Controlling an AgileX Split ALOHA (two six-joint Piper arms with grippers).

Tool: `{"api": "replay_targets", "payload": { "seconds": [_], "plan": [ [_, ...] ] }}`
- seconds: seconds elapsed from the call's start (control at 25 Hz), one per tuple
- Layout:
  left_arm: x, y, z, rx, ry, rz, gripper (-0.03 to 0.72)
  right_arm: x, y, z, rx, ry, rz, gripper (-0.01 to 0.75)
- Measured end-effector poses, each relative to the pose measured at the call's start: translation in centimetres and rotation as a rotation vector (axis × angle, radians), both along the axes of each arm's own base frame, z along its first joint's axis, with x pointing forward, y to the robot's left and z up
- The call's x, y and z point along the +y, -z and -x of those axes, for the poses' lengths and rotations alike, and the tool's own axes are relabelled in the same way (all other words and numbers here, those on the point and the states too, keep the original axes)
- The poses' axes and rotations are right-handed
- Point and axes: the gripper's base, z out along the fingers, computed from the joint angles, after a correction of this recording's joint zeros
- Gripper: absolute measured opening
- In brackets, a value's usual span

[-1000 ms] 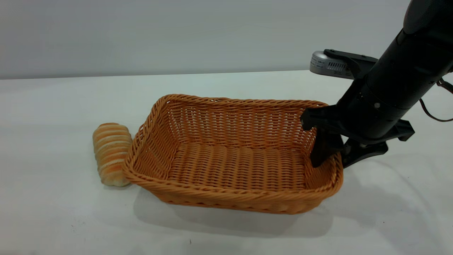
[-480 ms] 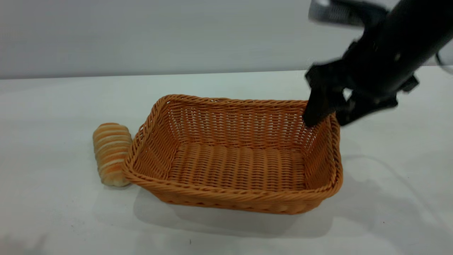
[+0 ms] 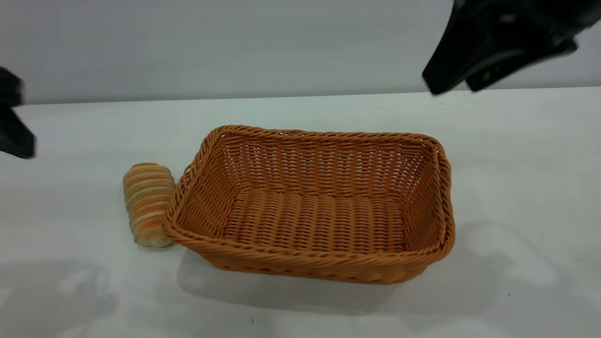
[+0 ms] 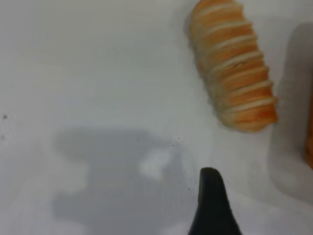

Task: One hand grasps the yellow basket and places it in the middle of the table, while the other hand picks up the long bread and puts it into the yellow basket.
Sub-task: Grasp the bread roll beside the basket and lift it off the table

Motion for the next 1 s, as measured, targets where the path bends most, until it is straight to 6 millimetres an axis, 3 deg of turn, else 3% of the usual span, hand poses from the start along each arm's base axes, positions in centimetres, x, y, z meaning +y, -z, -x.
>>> {"api": "replay_targets", "payload": {
  "seconds": [0.56,1.0],
  "plan": [
    [-1.4,5.4,-9.4,0.126,-0.077,0.036,0.53,-1.3,-6.2,4.9,-0.114,-0.078,-0.064,0.49],
    [-2.2,9.6,-13.2,0.223,-0.102,0.048,0.425,-1.6,-7.4,6.0,-0.155,-0.091,-0.074,0.49]
  ]
}}
